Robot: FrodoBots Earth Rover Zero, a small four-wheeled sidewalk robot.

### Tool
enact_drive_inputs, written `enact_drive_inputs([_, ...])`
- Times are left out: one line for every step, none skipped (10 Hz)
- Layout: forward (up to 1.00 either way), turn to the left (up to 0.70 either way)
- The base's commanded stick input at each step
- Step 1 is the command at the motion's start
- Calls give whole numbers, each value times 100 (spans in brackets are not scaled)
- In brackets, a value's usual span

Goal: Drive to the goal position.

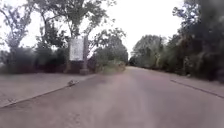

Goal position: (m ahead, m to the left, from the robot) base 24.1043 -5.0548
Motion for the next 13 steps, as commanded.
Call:
enact_drive_inputs([100,0])
enact_drive_inputs([100,0])
enact_drive_inputs([100,0])
enact_drive_inputs([100,0])
enact_drive_inputs([100,0])
enact_drive_inputs([100,0])
enact_drive_inputs([100,0])
enact_drive_inputs([100,0])
enact_drive_inputs([100,0])
enact_drive_inputs([100,-10])
enact_drive_inputs([100,-30])
enact_drive_inputs([100,-40])
enact_drive_inputs([100,-40])
